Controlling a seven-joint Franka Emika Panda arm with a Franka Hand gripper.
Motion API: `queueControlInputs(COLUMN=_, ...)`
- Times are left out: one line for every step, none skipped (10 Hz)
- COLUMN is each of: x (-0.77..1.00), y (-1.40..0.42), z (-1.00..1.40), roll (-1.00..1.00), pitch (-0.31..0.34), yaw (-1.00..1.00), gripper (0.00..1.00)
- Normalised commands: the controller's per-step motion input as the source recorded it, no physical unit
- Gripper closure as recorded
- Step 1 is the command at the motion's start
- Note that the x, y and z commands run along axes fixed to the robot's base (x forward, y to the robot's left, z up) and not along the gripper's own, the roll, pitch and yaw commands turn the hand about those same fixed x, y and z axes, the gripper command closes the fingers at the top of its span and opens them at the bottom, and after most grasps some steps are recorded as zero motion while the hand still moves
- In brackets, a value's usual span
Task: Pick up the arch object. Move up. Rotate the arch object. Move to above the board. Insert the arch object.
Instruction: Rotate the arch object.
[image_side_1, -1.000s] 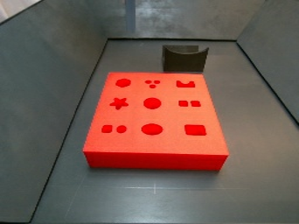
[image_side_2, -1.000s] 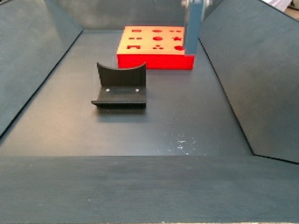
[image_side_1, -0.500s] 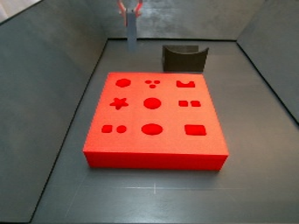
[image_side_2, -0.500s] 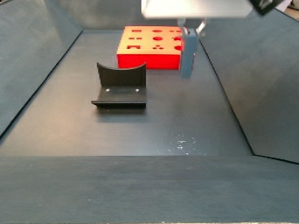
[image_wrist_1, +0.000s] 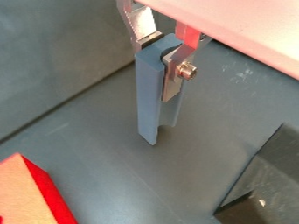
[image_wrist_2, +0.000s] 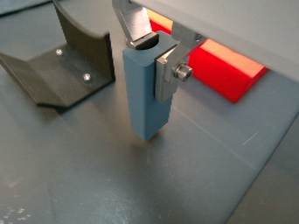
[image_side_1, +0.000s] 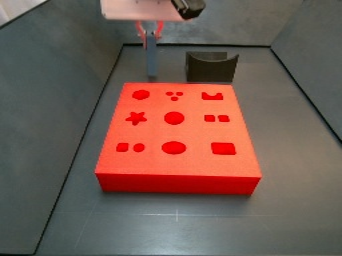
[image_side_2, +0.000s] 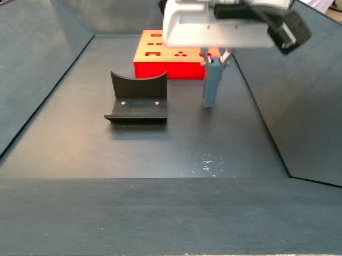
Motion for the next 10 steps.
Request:
queueControlInputs(x=0.03, y=0.02, z=-0.4, roll=0.07, pitch=-0.042, yaw=-0.03, gripper=1.0)
queueControlInputs(x=0.03, y=0.02, z=-0.22, roll=0.08, pitch=-0.032, yaw=-0.03, gripper=1.0)
queueControlInputs(x=0.02, y=0.02, z=-0.2, roll=0.08, pitch=-0.018, yaw=-0.03, gripper=1.0)
queueControlInputs(x=0.01, y=0.02, z=-0.2, roll=0.08, pitch=-0.015, yaw=-0.03, gripper=1.0)
queueControlInputs(x=0.01, y=0.02, z=-0.21, roll=0.08, pitch=-0.015, yaw=-0.03, gripper=1.0)
queueControlInputs(x=0.0, y=0.0, z=0.0, roll=0.08, pitch=-0.016, yaw=-0.03, gripper=0.0)
queueControlInputs(x=0.0, y=0.0, z=1.0, roll=0.08, pitch=-0.019, yaw=-0.03, gripper=0.0)
queueControlInputs(x=-0.01, y=0.0, z=1.0, roll=0.08, pitch=-0.01, yaw=-0.03, gripper=0.0)
queueControlInputs(x=-0.03, y=0.0, z=0.96, roll=0.06, pitch=0.022, yaw=-0.02, gripper=0.0)
queueControlInputs(x=-0.02, y=0.0, z=0.81, roll=0.04, pitch=0.032, yaw=-0.01, gripper=0.0)
